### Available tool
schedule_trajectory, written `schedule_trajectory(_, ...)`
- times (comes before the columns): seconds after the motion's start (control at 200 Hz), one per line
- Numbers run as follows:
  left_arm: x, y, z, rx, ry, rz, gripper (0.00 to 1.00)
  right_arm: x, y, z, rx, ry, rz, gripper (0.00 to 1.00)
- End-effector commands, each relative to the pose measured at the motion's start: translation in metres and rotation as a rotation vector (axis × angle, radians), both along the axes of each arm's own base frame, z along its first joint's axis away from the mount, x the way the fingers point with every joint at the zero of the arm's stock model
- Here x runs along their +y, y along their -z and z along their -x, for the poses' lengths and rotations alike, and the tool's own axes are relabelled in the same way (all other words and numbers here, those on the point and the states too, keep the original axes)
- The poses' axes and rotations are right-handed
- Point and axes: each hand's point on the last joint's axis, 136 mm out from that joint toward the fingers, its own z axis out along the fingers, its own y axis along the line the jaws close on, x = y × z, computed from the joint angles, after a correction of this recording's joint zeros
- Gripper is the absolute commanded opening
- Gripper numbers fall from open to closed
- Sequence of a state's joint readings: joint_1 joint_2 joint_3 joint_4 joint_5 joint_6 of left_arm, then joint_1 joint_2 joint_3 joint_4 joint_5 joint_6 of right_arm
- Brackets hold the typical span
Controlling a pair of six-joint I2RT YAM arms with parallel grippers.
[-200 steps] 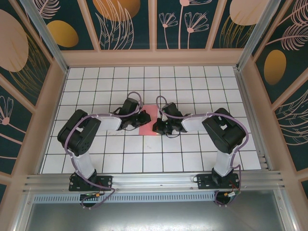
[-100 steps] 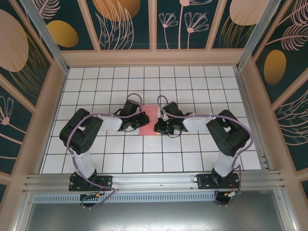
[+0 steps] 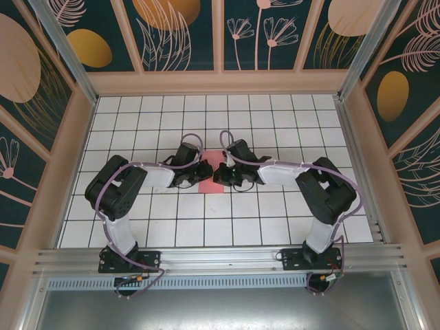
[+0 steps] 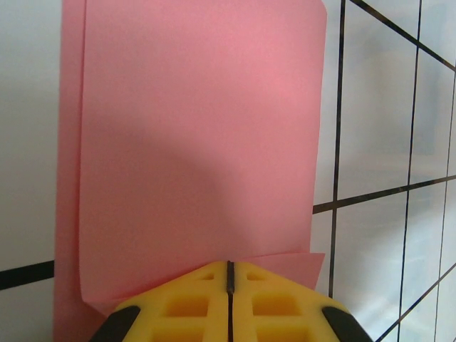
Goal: Fold a paper plane with a square sheet of paper (pick it up from the middle)
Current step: Fold the triangle a second time at the center of the table.
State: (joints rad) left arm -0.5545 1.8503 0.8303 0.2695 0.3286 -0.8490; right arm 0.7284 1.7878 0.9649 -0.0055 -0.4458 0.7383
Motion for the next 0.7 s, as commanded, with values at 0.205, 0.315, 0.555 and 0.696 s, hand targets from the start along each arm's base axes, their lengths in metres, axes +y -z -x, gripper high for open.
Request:
schedule_trajectory(0.205, 0.020, 0.027, 0.011, 0.064, -0.028, -0.090, 0.09, -0.013, 0.048, 0.010, 0.101, 0.002, 0.092, 0.03)
schedule_trajectory(0.315, 0.021, 0.027, 0.012, 0.064, -0.030, -0.093, 0.08, -0.017, 0.053, 0.020, 0.130, 0.001, 0.075, 0.03)
schedule_trajectory(0.555, 0.025, 0.033, 0.013, 0.072, -0.046, -0.111, 0.07, -0.028, 0.052, 0.034, 0.148, 0.009, 0.072, 0.04)
schedule_trajectory(0.696, 0.025, 0.034, 0.013, 0.075, -0.049, -0.110, 0.06, -0.038, 0.051, 0.044, 0.159, 0.018, 0.067, 0.04)
